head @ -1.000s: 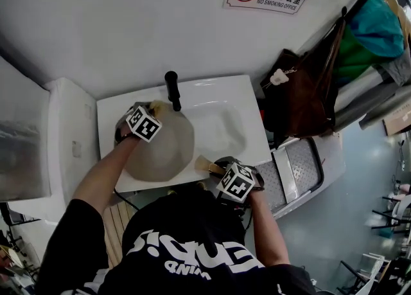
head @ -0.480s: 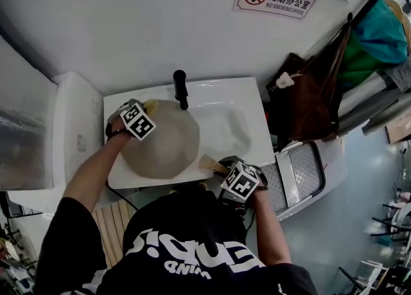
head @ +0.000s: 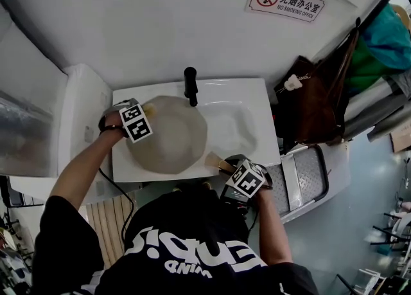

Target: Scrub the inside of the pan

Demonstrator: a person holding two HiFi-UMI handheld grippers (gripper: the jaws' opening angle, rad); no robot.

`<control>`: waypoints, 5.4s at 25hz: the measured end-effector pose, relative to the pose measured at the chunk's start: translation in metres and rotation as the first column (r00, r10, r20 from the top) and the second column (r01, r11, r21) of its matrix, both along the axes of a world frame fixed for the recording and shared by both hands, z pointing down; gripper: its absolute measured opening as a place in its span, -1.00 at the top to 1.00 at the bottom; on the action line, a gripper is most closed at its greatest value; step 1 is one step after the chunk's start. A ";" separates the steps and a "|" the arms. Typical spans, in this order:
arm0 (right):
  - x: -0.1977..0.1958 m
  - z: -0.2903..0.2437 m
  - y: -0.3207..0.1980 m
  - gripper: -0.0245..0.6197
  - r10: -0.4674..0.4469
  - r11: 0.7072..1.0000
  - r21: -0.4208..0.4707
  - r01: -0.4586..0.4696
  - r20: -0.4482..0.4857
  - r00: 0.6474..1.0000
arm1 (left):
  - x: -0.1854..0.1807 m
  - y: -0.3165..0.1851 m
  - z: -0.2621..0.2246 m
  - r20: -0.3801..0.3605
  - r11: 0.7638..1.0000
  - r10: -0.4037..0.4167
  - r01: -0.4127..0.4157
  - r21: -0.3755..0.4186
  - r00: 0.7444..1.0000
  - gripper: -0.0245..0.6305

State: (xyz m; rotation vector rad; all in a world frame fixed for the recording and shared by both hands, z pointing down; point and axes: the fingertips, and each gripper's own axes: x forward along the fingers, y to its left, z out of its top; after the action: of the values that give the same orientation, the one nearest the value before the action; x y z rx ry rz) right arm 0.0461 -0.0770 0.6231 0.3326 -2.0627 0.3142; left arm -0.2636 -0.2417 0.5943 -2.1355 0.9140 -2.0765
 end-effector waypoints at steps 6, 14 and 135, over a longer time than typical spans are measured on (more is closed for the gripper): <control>0.000 -0.001 0.000 0.41 0.001 1.000 0.002 -0.001 0.008 1.000 | -0.006 0.033 -0.001 0.003 0.995 0.041 -0.040 -0.093 0.999 0.77; -0.001 -0.002 0.000 0.41 0.003 1.000 0.003 -0.003 0.014 1.000 | -0.003 0.081 0.003 -0.027 0.967 0.073 -0.077 -0.244 0.997 0.78; -0.005 -0.009 0.002 0.41 -0.013 1.000 -0.020 0.013 0.039 0.999 | 0.038 0.010 0.096 0.062 0.962 -0.007 0.024 -0.272 0.998 0.78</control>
State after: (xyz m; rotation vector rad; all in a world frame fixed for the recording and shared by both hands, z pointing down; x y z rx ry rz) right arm 0.0407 -0.0752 0.6138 0.3029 -2.0977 0.3357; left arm -0.2255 -0.2318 0.6906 -2.1755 0.6739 -2.3844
